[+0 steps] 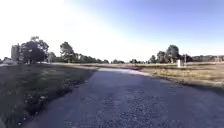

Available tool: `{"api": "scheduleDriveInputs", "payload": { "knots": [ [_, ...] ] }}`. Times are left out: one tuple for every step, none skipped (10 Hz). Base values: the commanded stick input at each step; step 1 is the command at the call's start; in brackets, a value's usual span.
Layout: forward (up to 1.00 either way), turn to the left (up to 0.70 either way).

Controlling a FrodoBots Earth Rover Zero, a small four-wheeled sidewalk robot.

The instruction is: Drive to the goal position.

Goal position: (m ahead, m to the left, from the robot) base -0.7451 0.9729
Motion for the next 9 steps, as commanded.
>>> {"api": "scheduleDriveInputs", "payload": {
  "knots": [
    [0.5, 0.0],
    [0.5, 0.0],
    [0.5, 0.0],
    [0.5, 0.0],
    [0.02, 0.0],
    [0.0, 0.0],
    [0.0, 0.0],
    [0.0, 0.0],
    [0.0, 0.0]
  ]
}}
